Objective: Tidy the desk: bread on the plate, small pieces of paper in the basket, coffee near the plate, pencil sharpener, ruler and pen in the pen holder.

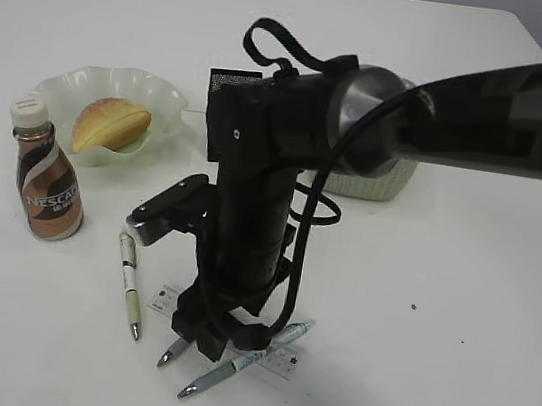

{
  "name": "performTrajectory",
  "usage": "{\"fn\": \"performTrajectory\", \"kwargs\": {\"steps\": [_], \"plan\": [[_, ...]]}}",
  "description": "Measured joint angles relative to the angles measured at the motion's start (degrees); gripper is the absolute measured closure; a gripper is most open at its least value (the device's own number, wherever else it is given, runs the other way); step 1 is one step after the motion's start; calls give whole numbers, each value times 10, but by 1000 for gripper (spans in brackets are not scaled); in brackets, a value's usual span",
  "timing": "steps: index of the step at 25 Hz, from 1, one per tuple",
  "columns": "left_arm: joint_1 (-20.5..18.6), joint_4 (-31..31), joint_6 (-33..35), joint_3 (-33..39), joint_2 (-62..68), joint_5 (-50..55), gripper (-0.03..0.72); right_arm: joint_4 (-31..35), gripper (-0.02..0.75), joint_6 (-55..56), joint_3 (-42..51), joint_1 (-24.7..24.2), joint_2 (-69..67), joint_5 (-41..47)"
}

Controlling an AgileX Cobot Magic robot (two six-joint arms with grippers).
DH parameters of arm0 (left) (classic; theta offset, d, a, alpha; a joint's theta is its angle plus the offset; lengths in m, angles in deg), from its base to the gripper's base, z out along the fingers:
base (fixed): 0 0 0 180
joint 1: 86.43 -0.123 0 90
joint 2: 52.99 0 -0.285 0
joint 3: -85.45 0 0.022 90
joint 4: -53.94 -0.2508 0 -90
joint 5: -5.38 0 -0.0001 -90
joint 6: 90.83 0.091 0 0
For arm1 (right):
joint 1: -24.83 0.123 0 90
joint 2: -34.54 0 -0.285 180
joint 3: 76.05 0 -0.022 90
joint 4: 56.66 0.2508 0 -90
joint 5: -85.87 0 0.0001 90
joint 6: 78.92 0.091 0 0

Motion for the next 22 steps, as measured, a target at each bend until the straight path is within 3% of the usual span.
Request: {"fn": "performTrajectory", "kwargs": {"steps": [22], "plan": [[0,-7,0,0,0,0,255,-19,216,7,-3,1,-29,-34]]}}
